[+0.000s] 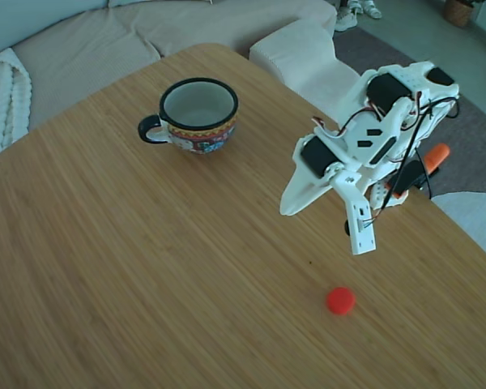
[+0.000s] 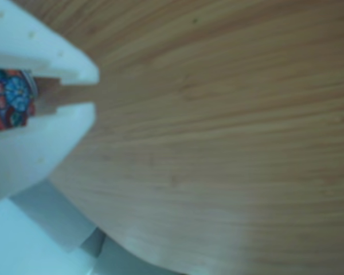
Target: Grasp a red cap and put it in the cup.
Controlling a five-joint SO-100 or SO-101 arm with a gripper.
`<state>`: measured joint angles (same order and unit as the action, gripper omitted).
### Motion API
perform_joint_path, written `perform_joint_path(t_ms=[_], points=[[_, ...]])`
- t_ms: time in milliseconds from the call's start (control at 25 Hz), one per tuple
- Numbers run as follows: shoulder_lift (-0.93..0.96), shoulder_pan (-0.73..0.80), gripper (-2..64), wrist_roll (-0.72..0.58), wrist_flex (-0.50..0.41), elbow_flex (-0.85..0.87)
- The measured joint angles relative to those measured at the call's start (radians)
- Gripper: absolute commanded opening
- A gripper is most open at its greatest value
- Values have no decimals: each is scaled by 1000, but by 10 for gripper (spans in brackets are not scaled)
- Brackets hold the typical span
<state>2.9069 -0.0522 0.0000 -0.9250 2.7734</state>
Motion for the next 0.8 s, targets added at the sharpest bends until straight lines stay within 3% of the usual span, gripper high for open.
perform_joint_path(t_ms=[160,800], points=[[0,0,-3,57,0,0],[0,0,-3,63,0,0]])
